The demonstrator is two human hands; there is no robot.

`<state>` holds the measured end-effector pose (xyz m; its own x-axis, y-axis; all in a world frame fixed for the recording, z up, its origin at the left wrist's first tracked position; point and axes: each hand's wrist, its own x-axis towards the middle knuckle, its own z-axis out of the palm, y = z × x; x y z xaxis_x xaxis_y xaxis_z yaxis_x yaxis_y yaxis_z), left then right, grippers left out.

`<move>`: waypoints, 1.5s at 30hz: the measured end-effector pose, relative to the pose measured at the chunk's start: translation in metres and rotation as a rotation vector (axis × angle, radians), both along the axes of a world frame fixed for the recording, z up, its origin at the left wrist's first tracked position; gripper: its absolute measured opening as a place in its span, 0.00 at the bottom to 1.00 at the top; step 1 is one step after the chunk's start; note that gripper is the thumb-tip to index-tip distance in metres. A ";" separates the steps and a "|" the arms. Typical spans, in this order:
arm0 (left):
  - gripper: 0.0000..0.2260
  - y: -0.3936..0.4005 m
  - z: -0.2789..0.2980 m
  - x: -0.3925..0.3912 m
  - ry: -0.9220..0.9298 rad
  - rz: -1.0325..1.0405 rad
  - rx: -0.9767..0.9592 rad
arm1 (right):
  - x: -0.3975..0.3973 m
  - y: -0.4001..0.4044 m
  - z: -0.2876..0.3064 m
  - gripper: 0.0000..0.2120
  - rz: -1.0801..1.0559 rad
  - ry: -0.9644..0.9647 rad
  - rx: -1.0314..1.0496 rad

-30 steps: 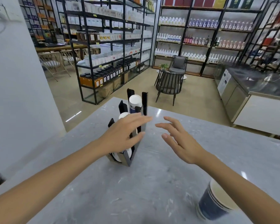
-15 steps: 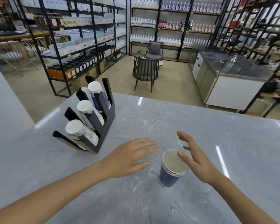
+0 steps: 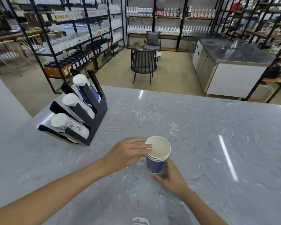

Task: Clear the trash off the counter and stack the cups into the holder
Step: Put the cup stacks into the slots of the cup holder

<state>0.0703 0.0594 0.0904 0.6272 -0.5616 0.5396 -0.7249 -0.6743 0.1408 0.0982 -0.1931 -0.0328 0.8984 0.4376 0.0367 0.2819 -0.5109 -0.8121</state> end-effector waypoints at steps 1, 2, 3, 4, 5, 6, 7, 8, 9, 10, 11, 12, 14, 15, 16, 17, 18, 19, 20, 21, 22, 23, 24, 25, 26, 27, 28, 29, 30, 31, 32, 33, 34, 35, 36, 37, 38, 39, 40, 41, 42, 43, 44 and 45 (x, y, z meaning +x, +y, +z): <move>0.10 0.000 -0.001 -0.001 0.008 0.008 -0.012 | 0.000 0.003 -0.003 0.36 -0.022 -0.003 0.045; 0.10 0.000 -0.002 -0.001 0.020 0.015 -0.029 | 0.000 0.005 -0.005 0.36 -0.038 -0.007 0.085; 0.10 -0.001 -0.003 -0.003 0.030 0.017 -0.053 | -0.001 0.007 -0.006 0.35 -0.044 -0.006 0.119; 0.10 -0.001 -0.004 -0.004 0.035 0.021 -0.078 | -0.002 0.008 -0.007 0.36 -0.047 -0.002 0.145; 0.10 -0.001 -0.004 -0.006 0.035 0.028 -0.098 | -0.003 0.010 -0.005 0.36 -0.048 -0.001 0.164; 0.11 0.000 -0.002 -0.006 0.031 0.041 -0.113 | -0.004 0.012 -0.002 0.35 -0.049 -0.006 0.179; 0.11 0.002 0.000 -0.006 0.023 0.056 -0.124 | -0.004 0.015 0.002 0.35 -0.046 -0.013 0.196; 0.12 0.003 0.003 -0.006 0.018 0.071 -0.136 | -0.004 0.017 0.007 0.34 -0.039 -0.022 0.210; 0.13 0.005 0.006 -0.005 0.018 0.088 -0.154 | -0.004 0.019 0.012 0.34 -0.028 -0.033 0.229; 0.14 0.007 0.010 -0.004 0.024 0.111 -0.182 | -0.003 0.020 0.016 0.33 -0.018 -0.045 0.251; 0.15 0.010 0.014 -0.003 0.031 0.141 -0.225 | -0.001 0.022 0.021 0.34 -0.013 -0.050 0.276; 0.16 0.013 0.019 -0.001 0.037 0.179 -0.283 | 0.000 0.024 0.026 0.35 -0.012 -0.055 0.305; 0.18 0.021 0.026 0.001 0.032 0.270 -0.403 | 0.000 0.029 0.038 0.36 -0.011 -0.083 0.368; 0.18 0.026 0.029 0.001 0.019 0.319 -0.450 | 0.000 0.032 0.045 0.36 -0.009 -0.102 0.398; 0.18 0.031 0.032 0.001 0.004 0.361 -0.487 | -0.001 0.035 0.052 0.36 -0.013 -0.119 0.427; 0.18 0.035 0.034 0.001 -0.002 0.393 -0.523 | 0.000 0.038 0.060 0.36 -0.028 -0.138 0.451; 0.18 0.039 0.035 0.001 0.015 0.415 -0.567 | 0.000 0.041 0.068 0.35 -0.051 -0.164 0.469; 0.19 0.042 0.037 0.000 0.053 0.432 -0.621 | 0.001 0.045 0.078 0.34 -0.078 -0.191 0.484; 0.19 0.043 0.038 0.000 0.099 0.443 -0.679 | 0.002 0.048 0.087 0.34 -0.104 -0.217 0.498; 0.19 0.044 0.039 0.000 0.138 0.456 -0.734 | 0.004 0.051 0.095 0.33 -0.127 -0.241 0.513; 0.20 0.045 0.040 -0.001 0.165 0.472 -0.781 | 0.006 0.054 0.103 0.33 -0.140 -0.266 0.530; 0.21 0.045 0.040 -0.001 0.182 0.492 -0.820 | 0.008 0.056 0.111 0.32 -0.142 -0.293 0.551; 0.21 0.044 0.040 -0.001 0.191 0.508 -0.854 | 0.010 0.059 0.118 0.31 -0.137 -0.322 0.571; 0.21 0.044 0.042 0.000 0.196 0.520 -0.888 | 0.012 0.062 0.126 0.30 -0.133 -0.354 0.585; 0.21 0.044 0.043 0.001 0.202 0.527 -0.923 | 0.015 0.065 0.134 0.29 -0.131 -0.394 0.591; 0.21 0.044 0.046 0.001 0.211 0.530 -0.960 | 0.018 0.067 0.142 0.29 -0.124 -0.446 0.593; 0.21 0.045 0.049 0.002 0.222 0.527 -0.991 | 0.022 0.069 0.150 0.28 -0.106 -0.508 0.590; 0.21 0.045 0.053 0.002 0.231 0.517 -1.014 | 0.026 0.072 0.158 0.28 -0.079 -0.568 0.581; 0.21 0.045 0.056 0.003 0.232 0.503 -1.031 | 0.030 0.074 0.165 0.28 -0.051 -0.622 0.564; 0.21 0.046 0.060 0.003 0.224 0.491 -1.043 | 0.034 0.077 0.174 0.29 -0.029 -0.667 0.540; 0.21 0.047 0.065 0.003 0.207 0.486 -1.049 | 0.038 0.080 0.182 0.29 -0.016 -0.700 0.513; 0.21 0.049 0.069 0.004 0.185 0.493 -1.046 | 0.041 0.084 0.191 0.29 -0.008 -0.718 0.490; 0.21 0.052 0.074 0.006 0.164 0.508 -1.034 | 0.045 0.088 0.201 0.30 0.002 -0.726 0.478; 0.21 0.055 0.078 0.008 0.148 0.529 -1.013 | 0.049 0.092 0.210 0.30 0.019 -0.732 0.474; 0.21 0.060 0.083 0.010 0.138 0.548 -0.983 | 0.053 0.097 0.218 0.30 0.043 -0.740 0.475; 0.21 0.064 0.088 0.012 0.132 0.566 -0.948 | 0.058 0.102 0.226 0.30 0.065 -0.750 0.478; 0.21 0.069 0.093 0.013 0.125 0.585 -0.909 | 0.062 0.108 0.234 0.30 0.082 -0.761 0.484; 0.21 0.074 0.098 0.015 0.114 0.604 -0.874 | 0.066 0.114 0.241 0.29 0.095 -0.771 0.494; 0.22 0.080 0.104 0.016 0.106 0.625 -0.848 | 0.070 0.122 0.248 0.28 0.108 -0.779 0.506; 0.21 0.086 0.110 0.016 0.108 0.644 -0.833 | 0.073 0.129 0.254 0.28 0.121 -0.781 0.519; 0.19 0.094 0.116 0.017 0.124 0.662 -0.829 | 0.077 0.137 0.261 0.29 0.137 -0.779 0.532; 0.17 0.103 0.122 0.019 0.150 0.676 -0.832 | 0.081 0.147 0.266 0.30 0.150 -0.771 0.538; 0.16 0.113 0.128 0.021 0.185 0.686 -0.840 | 0.085 0.156 0.270 0.30 0.162 -0.759 0.539; 0.16 0.124 0.134 0.024 0.228 0.678 -0.855 | 0.088 0.166 0.274 0.31 0.170 -0.745 0.539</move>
